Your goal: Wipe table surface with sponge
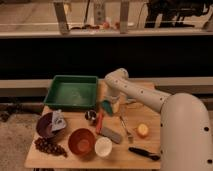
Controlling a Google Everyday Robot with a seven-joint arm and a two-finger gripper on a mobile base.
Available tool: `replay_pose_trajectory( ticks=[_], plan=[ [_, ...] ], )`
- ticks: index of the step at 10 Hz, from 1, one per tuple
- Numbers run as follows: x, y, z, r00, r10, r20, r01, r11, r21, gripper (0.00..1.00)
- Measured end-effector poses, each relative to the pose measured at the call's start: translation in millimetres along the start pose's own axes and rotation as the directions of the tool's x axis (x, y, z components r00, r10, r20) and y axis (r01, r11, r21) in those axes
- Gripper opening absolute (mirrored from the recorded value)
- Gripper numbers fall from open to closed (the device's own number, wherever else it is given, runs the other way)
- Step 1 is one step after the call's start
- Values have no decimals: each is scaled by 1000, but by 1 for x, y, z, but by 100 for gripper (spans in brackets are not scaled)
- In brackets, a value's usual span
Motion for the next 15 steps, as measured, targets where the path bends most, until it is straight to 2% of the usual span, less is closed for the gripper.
replay_pose_trajectory(
  ticks=[3, 5, 9, 11, 14, 15],
  plan=[
    [17, 18, -9, 999, 42, -20, -42, 999, 7, 0],
    [44, 28, -8, 995, 90, -40, -89, 996, 22, 0],
    [84, -1, -4, 991, 119, -61, -116, 992, 50, 0],
    [82, -21, 1, 994, 98, -55, -95, 994, 54, 0],
    [51, -55, 11, 999, 26, -25, -25, 999, 47, 0],
    [44, -57, 11, 1000, 8, -17, -7, 999, 45, 0]
  ],
)
